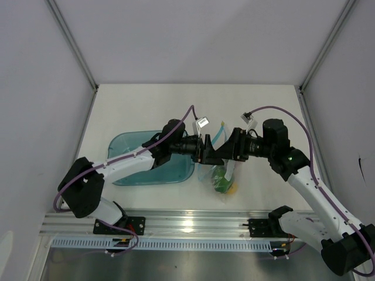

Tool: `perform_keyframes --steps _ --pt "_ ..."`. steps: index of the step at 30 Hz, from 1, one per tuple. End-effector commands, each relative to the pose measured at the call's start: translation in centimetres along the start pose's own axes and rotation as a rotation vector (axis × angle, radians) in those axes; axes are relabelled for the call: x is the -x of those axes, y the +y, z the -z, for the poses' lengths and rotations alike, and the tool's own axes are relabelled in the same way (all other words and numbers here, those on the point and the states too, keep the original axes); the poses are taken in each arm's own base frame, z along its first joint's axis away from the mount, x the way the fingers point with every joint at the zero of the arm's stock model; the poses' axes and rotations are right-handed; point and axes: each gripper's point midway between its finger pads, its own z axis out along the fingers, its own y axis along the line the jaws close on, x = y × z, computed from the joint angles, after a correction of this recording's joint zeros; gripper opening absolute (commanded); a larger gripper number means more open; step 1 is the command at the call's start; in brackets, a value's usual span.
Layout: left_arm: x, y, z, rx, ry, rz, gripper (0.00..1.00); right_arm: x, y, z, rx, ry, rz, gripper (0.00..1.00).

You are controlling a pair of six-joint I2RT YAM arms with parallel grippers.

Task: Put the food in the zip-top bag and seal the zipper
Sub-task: Adjust the zipper food storage bag at the center of the board.

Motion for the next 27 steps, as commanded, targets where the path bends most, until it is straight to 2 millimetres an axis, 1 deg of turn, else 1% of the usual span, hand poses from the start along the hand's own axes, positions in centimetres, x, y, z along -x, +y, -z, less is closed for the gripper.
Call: perform_keyframes --steps 1,7,13,18,19,27 --pt "1.7 -1.9 0.5 -0.012 -0.048 -0.074 0.81 1.6 1.5 0.6 0.042 -0.080 0.021 0.70" --pt "1.9 -2.9 1.2 -0.012 -0.064 -0.090 0.83 1.7 1.0 0.2 0.026 -0.071 -0.002 0.70" --pt "2.7 -3.9 1.9 -0.008 -0.097 -0.119 0.84 1.4 0.6 0.1 0.013 -0.058 -0.018 0.69" --pt "2.5 -3.8 1.3 -0.009 -0.071 -0.110 0.83 1.7 0.9 0.2 0.020 -0.070 -0.021 0.70" --pt "2.1 -3.6 1.1 -0.002 -0.062 -0.104 0.83 1.7 0.9 0.2 0.019 -0.071 -0.024 0.69" --pt "2.1 -4.6 0.7 -0.002 -0.063 -0.104 0.82 2.6 1.3 -0.3 0.038 -0.091 -0.075 0.69"
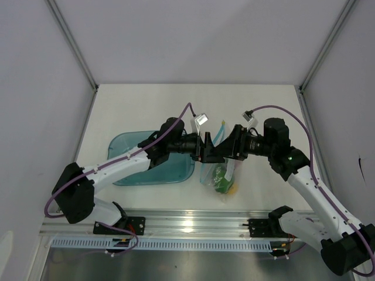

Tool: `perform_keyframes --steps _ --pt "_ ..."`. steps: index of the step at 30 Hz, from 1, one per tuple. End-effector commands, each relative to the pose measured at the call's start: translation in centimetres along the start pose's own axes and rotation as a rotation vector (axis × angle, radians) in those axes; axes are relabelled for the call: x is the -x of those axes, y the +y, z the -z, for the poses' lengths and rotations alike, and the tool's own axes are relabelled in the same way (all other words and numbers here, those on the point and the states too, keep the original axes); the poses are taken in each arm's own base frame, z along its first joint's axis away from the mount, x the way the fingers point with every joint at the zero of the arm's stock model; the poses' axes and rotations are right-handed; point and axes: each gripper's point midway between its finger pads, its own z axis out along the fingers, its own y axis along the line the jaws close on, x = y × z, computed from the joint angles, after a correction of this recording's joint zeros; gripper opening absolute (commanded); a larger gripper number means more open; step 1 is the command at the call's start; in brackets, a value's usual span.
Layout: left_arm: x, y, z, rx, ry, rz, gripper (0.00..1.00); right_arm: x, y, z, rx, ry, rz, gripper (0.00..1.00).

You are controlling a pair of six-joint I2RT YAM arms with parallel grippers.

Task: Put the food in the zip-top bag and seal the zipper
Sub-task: Adjust the zipper food storage bag at the center of the board.

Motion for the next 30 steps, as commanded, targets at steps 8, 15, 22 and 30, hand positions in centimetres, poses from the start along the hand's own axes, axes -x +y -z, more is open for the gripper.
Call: perform_keyframes --steps 8,15,22,30 --pt "0.9 -2.6 -0.2 -0.055 -0.020 -0.063 0.75 1.9 -0.3 -0.8 -0.019 -0.072 -0.060 0.69" --pt "0.3 -1.4 -0.6 -0.028 -0.008 -0.055 0.46 2.3 -0.4 -0.3 -0.052 -0.113 -0.056 0.69" --pt "0.6 -0.2 -1.1 0.042 -0.001 -0.068 0.40 3.2 -1.0 0.7 -0.125 -0.150 -0.037 0.68" --pt "0.9 0.4 -0.7 0.106 0.014 -0.105 0.11 5.7 -1.4 4.0 -0.324 -0.231 0.086 0.68"
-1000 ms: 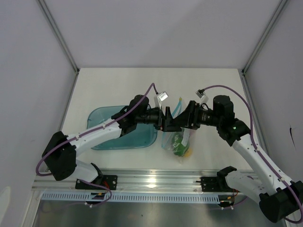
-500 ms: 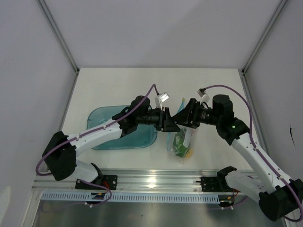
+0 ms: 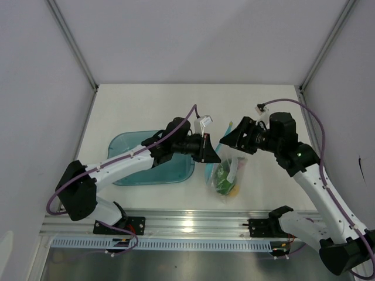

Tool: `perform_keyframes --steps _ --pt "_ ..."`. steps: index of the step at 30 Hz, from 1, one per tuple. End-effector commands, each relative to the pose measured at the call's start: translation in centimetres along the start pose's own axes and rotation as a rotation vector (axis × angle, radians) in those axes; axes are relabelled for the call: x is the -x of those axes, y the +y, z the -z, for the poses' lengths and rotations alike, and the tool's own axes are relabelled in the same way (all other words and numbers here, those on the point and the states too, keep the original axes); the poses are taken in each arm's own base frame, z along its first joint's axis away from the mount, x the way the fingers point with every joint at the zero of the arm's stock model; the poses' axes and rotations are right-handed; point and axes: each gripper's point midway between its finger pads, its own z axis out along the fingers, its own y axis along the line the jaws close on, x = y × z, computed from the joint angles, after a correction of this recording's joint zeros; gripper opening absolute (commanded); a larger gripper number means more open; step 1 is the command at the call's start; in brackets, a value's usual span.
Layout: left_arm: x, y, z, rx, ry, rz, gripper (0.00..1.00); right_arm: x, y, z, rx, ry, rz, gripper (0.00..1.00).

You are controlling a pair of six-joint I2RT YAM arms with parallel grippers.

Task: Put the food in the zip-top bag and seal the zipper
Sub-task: Adjust the zipper food storage bag at the center of the board.

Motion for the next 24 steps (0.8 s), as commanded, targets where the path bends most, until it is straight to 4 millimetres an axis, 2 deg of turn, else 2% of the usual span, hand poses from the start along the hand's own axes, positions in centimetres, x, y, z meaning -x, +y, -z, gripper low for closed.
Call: perform_keyframes --steps 1,2,3,5,7,10,11,16,17,20,24 --pt "1.6 -0.9 0.4 0.013 -0.027 -0.083 0.08 2.2 -1.0 2.5 -0.133 -0.064 0.122 0.68" --pt "1.9 -1.2 0.7 0.005 -0.033 -0.110 0.01 2.4 -1.4 2.9 -0.159 -0.063 0.134 0.68" --pt "2.2 -1.5 0.8 -0.003 -0.037 -0.126 0.01 3.4 -1.9 3.6 -0.194 -0.092 0.144 0.68" --pt "2.2 -1.9 1.2 -0.036 -0.028 -0.171 0.01 3.4 -3.2 4.7 -0.253 -0.088 0.192 0.68" --pt "1.8 -3.2 1.5 -0.123 0.015 -0.239 0.00 3.7 -4.1 5.6 -0.280 -0.086 0.251 0.68" --pt "1.5 -3.8 1.6 -0.193 0.080 -0.317 0.00 2.9 -4.6 5.6 -0.248 -0.038 0.307 0.68" --pt "1.0 -4.6 1.9 -0.258 0.116 -0.329 0.01 2.6 -4.8 5.6 -0.231 -0.020 0.351 0.68" --pt "0.0 -6.4 4.0 -0.406 0.168 -0.367 0.01 1.3 -2.7 6.3 -0.086 -0.053 0.438 0.67" --pt "-0.1 -6.7 4.5 -0.423 0.174 -0.370 0.01 0.4 -2.2 6.3 -0.033 -0.031 0.452 0.67" --pt "-0.9 -8.9 6.8 -0.544 0.213 -0.396 0.01 -0.5 -0.5 7.1 0.054 -0.036 0.512 0.67" --pt "-2.0 -9.7 9.0 -0.571 0.234 -0.419 0.01 -1.8 1.8 8.0 0.168 -0.022 0.604 0.68"
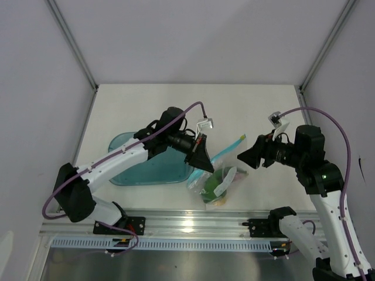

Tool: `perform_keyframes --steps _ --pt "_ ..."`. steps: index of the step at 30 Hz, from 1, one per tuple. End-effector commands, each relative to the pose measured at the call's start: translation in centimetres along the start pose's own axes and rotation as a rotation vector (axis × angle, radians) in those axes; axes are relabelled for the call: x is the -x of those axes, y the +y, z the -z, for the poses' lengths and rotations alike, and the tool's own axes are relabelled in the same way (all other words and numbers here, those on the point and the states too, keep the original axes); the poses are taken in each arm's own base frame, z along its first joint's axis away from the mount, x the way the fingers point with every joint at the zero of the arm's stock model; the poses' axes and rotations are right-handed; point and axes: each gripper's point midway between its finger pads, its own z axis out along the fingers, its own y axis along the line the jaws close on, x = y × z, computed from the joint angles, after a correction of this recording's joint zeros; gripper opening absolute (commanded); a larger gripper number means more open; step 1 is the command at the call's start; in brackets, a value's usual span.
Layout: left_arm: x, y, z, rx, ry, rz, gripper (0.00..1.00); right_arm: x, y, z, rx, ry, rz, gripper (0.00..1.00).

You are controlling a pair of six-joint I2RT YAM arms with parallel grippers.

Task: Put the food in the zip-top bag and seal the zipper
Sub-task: Adjust the zipper food storage bag at the center of the board.

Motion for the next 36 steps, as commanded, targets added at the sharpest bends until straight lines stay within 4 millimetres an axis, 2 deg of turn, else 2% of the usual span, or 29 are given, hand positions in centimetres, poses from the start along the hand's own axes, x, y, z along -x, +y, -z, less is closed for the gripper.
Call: perform_keyframes --steps 1,7,13,17,20,24,30,36 --pt "0.4 -5.3 2.3 -0.138 0.001 -0.152 0.01 0.6 3.2 0.7 0.154 -0.029 0.148 0.68" --pt "-0.5 -8.1 3.7 -0.199 -0.002 -0.196 0.00 0.2 3.8 0.9 0.136 -0.015 0.224 0.69" --pt "-1.4 -10.4 4.8 -0.245 -0.002 -0.225 0.01 1.1 5.5 1.6 0.201 -0.037 0.269 0.70" --pt "-2.2 -11.2 5.2 -0.254 0.000 -0.226 0.01 1.7 7.5 2.1 0.310 -0.029 0.314 0.73" --pt "-2.8 -11.7 5.5 -0.260 0.003 -0.226 0.01 2.1 8.6 1.8 0.394 -0.022 0.327 0.74" --pt "-3.2 -12.2 5.8 -0.262 -0.001 -0.233 0.01 1.9 10.7 1.7 0.593 0.002 0.342 0.73" --pt "-3.3 -12.6 5.9 -0.278 -0.002 -0.230 0.00 1.7 11.8 1.3 0.719 0.000 0.316 0.71" --pt "-3.4 -12.6 5.9 -0.278 -0.011 -0.225 0.01 0.1 12.7 1.0 0.830 0.064 0.276 0.67"
